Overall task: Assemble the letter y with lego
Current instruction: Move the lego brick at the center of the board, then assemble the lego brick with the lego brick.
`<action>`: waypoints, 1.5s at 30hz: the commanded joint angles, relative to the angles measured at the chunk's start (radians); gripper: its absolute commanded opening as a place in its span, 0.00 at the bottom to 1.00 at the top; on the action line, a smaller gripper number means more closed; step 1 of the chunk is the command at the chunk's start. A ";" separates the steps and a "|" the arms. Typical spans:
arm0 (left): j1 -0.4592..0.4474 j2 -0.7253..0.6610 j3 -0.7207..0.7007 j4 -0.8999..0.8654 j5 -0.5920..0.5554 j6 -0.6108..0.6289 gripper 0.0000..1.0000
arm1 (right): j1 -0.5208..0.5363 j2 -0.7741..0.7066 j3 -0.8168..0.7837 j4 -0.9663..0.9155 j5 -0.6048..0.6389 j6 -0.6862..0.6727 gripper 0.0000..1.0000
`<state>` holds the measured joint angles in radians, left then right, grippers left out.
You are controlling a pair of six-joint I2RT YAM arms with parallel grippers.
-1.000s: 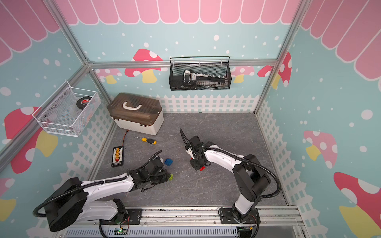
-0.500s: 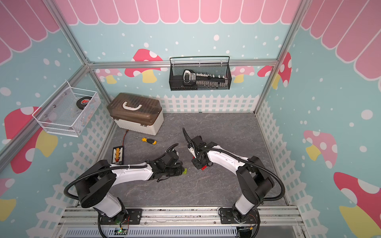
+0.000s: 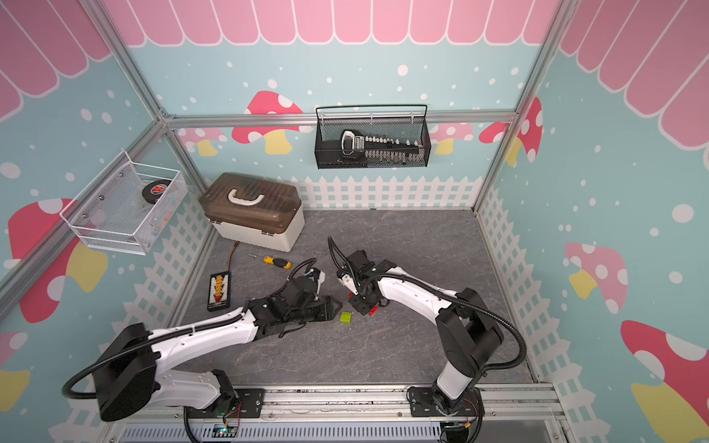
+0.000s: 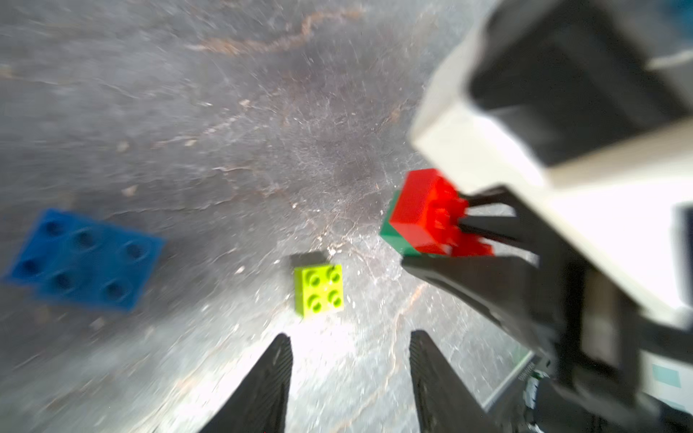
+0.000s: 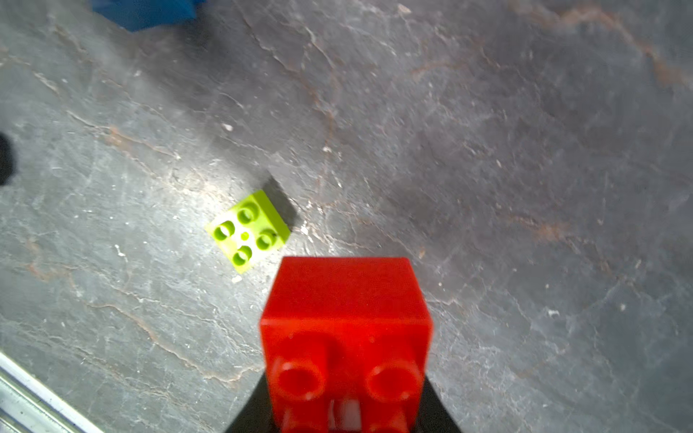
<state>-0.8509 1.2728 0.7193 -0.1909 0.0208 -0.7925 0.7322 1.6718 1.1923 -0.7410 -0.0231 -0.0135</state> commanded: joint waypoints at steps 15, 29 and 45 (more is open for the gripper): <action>0.263 -0.671 -0.401 -0.368 -0.029 -0.037 0.56 | 0.108 0.126 0.073 -0.017 -0.040 -0.314 0.27; 0.268 -0.650 -0.406 -0.348 -0.019 -0.043 0.56 | 0.115 0.182 0.100 -0.019 -0.019 -0.465 0.28; 0.282 -0.647 -0.417 -0.343 -0.021 -0.036 0.55 | 0.119 0.250 0.140 -0.100 -0.027 -0.494 0.28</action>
<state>-0.5804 0.6247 0.3183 -0.5308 0.0006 -0.8230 0.8444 1.8984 1.3521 -0.7971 -0.0322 -0.4786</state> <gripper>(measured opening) 0.551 0.319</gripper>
